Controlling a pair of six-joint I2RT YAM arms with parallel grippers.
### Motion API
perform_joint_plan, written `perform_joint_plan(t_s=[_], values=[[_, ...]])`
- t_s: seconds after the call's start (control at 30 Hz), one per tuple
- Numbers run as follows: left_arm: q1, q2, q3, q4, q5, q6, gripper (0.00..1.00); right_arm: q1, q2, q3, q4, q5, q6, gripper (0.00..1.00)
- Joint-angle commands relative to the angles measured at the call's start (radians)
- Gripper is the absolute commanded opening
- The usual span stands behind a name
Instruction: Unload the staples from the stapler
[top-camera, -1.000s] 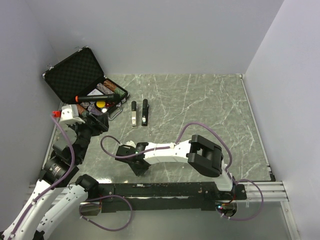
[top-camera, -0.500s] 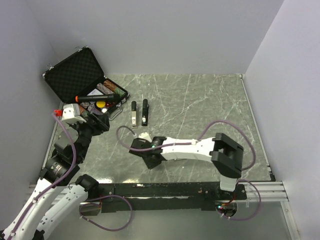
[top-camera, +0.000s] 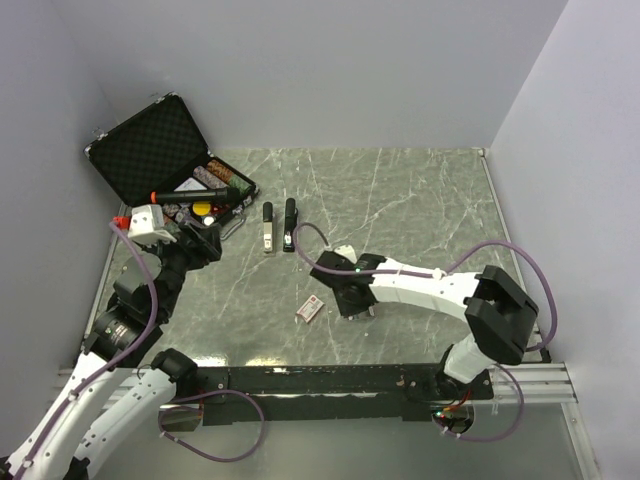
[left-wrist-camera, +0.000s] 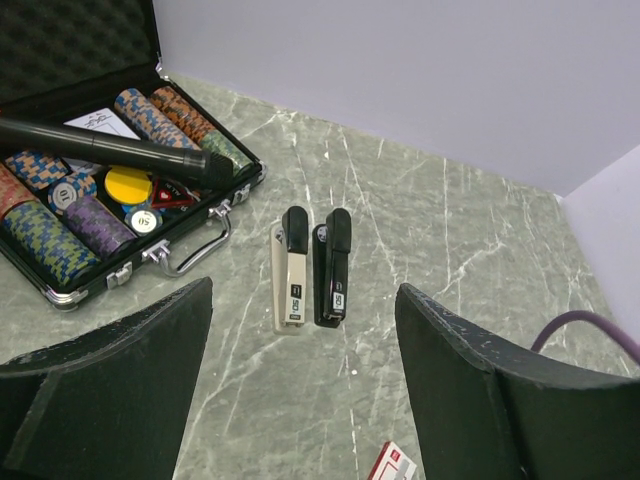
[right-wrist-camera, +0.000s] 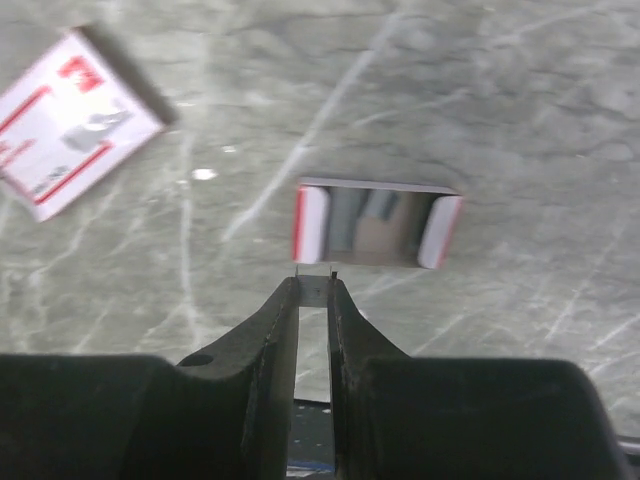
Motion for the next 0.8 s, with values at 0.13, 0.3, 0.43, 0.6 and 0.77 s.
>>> perform_joint_plan(t_s=[0.13, 0.3, 0.43, 0.6, 0.77], values=[[0.019, 0.026, 0.005, 0.048, 0.027, -0.003, 0.79, -0.092, -0.067, -0.064, 0.038, -0.006, -0.032, 0.11], [0.03, 0.037, 0.005, 0.05, 0.042, -0.004, 0.79, -0.104, -0.038, -0.068, 0.067, -0.021, -0.04, 0.11], [0.033, 0.04, 0.005, 0.048, 0.041, -0.004, 0.79, -0.113, -0.024, -0.073, 0.086, -0.031, -0.046, 0.11], [0.037, 0.043, 0.003, 0.051, 0.047, -0.004, 0.79, -0.123, -0.002, -0.078, 0.095, -0.04, -0.049, 0.11], [0.04, 0.046, 0.005, 0.051, 0.05, -0.004, 0.79, -0.127, 0.005, -0.088, 0.107, -0.051, -0.051, 0.11]])
